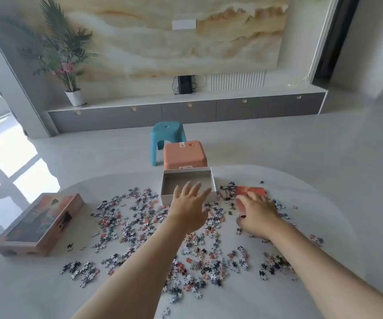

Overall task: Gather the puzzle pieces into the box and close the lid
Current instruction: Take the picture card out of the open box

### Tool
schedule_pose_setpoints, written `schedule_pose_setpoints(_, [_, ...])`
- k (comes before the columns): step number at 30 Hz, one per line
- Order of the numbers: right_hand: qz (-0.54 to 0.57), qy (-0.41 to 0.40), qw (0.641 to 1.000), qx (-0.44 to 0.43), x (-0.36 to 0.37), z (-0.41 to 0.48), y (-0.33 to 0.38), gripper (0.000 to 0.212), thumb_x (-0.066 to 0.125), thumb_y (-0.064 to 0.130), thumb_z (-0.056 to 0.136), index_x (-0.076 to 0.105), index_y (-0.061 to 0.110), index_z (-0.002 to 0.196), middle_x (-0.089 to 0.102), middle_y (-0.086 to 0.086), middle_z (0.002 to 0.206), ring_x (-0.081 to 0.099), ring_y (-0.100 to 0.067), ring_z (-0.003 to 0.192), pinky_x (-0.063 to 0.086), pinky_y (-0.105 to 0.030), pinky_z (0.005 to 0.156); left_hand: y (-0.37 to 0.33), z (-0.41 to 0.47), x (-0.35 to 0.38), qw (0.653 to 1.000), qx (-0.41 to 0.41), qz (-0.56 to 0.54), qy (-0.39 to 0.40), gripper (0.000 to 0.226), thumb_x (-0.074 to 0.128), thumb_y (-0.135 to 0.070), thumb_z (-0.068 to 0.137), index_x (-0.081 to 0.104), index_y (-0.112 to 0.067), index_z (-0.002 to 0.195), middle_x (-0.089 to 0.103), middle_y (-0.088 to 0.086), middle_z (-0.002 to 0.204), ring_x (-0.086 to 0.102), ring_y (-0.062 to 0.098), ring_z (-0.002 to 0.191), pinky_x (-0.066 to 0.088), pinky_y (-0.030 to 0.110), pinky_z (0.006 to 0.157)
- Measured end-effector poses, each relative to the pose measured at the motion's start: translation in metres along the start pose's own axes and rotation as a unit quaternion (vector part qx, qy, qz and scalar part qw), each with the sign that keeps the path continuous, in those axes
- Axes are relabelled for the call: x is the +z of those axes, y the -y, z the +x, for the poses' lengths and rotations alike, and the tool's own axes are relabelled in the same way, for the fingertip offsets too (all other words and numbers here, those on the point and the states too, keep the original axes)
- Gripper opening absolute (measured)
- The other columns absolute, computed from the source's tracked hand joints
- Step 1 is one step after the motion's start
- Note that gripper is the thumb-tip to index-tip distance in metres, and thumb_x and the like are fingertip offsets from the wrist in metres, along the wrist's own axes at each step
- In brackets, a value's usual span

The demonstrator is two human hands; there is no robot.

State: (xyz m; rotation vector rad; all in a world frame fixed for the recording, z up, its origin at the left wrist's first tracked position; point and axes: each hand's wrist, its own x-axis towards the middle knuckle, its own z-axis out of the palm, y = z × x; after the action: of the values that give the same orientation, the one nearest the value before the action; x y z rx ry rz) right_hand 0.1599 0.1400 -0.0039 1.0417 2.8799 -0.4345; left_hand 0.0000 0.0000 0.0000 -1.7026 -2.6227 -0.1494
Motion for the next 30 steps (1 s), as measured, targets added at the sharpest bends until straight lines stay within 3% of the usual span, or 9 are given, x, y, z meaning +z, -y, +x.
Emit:
schedule_pose_setpoints(3, [0.049,0.052,0.996,0.046,0.006,0.007,-0.018,0.088,0.055,0.044,0.085,0.003,0.035,0.155,-0.005,-0.002,0.164,-0.006,-0.031,0.150,0.006,-0.057,0.118,0.000,0.020,0.007,1.000,-0.028,0.000,0.009,0.063,0.040,-0.049,0.094,0.012,-0.038,0.150,0.020,0.002,0.158,0.015,0.025,0.146,0.008,0.052,0.118])
schedule_pose_setpoints(9, [-0.082,-0.045,0.995,-0.042,0.017,0.020,-0.032,0.070,0.054,0.046,0.094,0.021,0.028,0.154,0.038,0.001,0.152,0.034,-0.026,0.140,0.030,-0.047,0.114,0.008,0.025,0.017,0.998,-0.007,-0.011,-0.058,0.047,0.042,-0.041,0.093,0.037,-0.041,0.140,0.052,-0.005,0.130,0.047,0.018,0.121,0.035,0.039,0.103])
schedule_pose_setpoints(13, [-0.149,-0.127,0.973,-0.124,0.014,0.016,-0.027,0.042,0.035,0.039,0.099,0.043,0.022,0.136,0.064,0.003,0.116,0.063,-0.019,0.099,0.055,-0.036,0.078,0.011,0.017,0.018,0.997,0.004,-0.041,-0.066,0.043,0.042,-0.038,0.094,0.044,-0.040,0.137,0.055,-0.007,0.127,0.048,0.015,0.118,0.036,0.037,0.103])
schedule_pose_setpoints(16, [-0.148,-0.219,0.958,-0.113,0.004,0.012,-0.022,0.034,0.043,0.013,0.096,0.052,0.012,0.128,0.070,-0.001,0.096,0.063,-0.018,0.070,0.049,-0.028,0.049,0.011,0.011,0.018,0.997,0.011,-0.050,-0.061,0.049,0.043,-0.039,0.094,0.036,-0.036,0.143,0.049,-0.008,0.136,0.044,0.015,0.125,0.033,0.038,0.107])
schedule_pose_setpoints(19, [-0.063,-0.327,0.935,-0.120,-0.019,0.007,-0.009,0.028,0.047,0.007,0.091,0.061,0.007,0.116,0.067,-0.006,0.091,0.059,-0.021,0.066,0.041,-0.026,0.041,0.012,0.010,0.008,0.989,0.017,-0.107,-0.096,0.060,0.049,-0.036,0.093,0.023,-0.033,0.148,0.040,-0.007,0.147,0.038,0.016,0.133,0.029,0.038,0.113])
schedule_pose_setpoints(22, [0.068,-0.381,0.908,-0.163,-0.039,0.014,0.021,0.028,0.044,0.006,0.094,0.062,0.010,0.115,0.055,-0.005,0.098,0.052,-0.019,0.082,0.046,-0.028,0.055,0.015,0.015,-0.016,0.961,0.009,-0.236,-0.141,0.075,0.058,-0.029,0.090,0.013,-0.035,0.150,0.030,-0.008,0.151,0.036,0.013,0.132,0.033,0.035,0.110])
schedule_pose_setpoints(24, [0.185,-0.357,0.903,-0.149,-0.048,0.026,0.044,0.024,0.040,0.007,0.098,0.059,0.013,0.111,0.052,-0.001,0.096,0.050,-0.014,0.082,0.041,-0.019,0.065,0.018,0.020,-0.028,0.935,-0.007,-0.323,-0.145,0.077,0.061,-0.024,0.090,0.013,-0.037,0.149,0.033,-0.010,0.146,0.043,0.008,0.120,0.038,0.030,0.102])
schedule_pose_setpoints(27, [0.326,-0.284,0.895,-0.107,-0.052,0.050,0.072,0.021,0.043,0.008,0.099,0.058,0.020,0.107,0.054,0.010,0.086,0.051,-0.004,0.076,0.037,-0.007,0.062,0.037,0.028,-0.037,0.882,-0.099,-0.441,-0.133,0.057,0.058,-0.012,0.091,0.034,-0.034,0.138,0.057,-0.004,0.124,0.062,0.009,0.096,0.056,0.033,0.086])
schedule_pose_setpoints(30, [0.351,-0.247,0.900,-0.076,-0.042,0.075,0.084,0.030,0.058,0.013,0.095,0.058,0.026,0.122,0.060,0.011,0.084,0.056,-0.004,0.078,0.039,-0.014,0.063,0.068,0.032,-0.032,0.883,-0.177,-0.406,-0.159,0.043,0.052,-0.009,0.091,0.047,-0.037,0.124,0.063,-0.001,0.106,0.064,0.013,0.082,0.059,0.038,0.071])
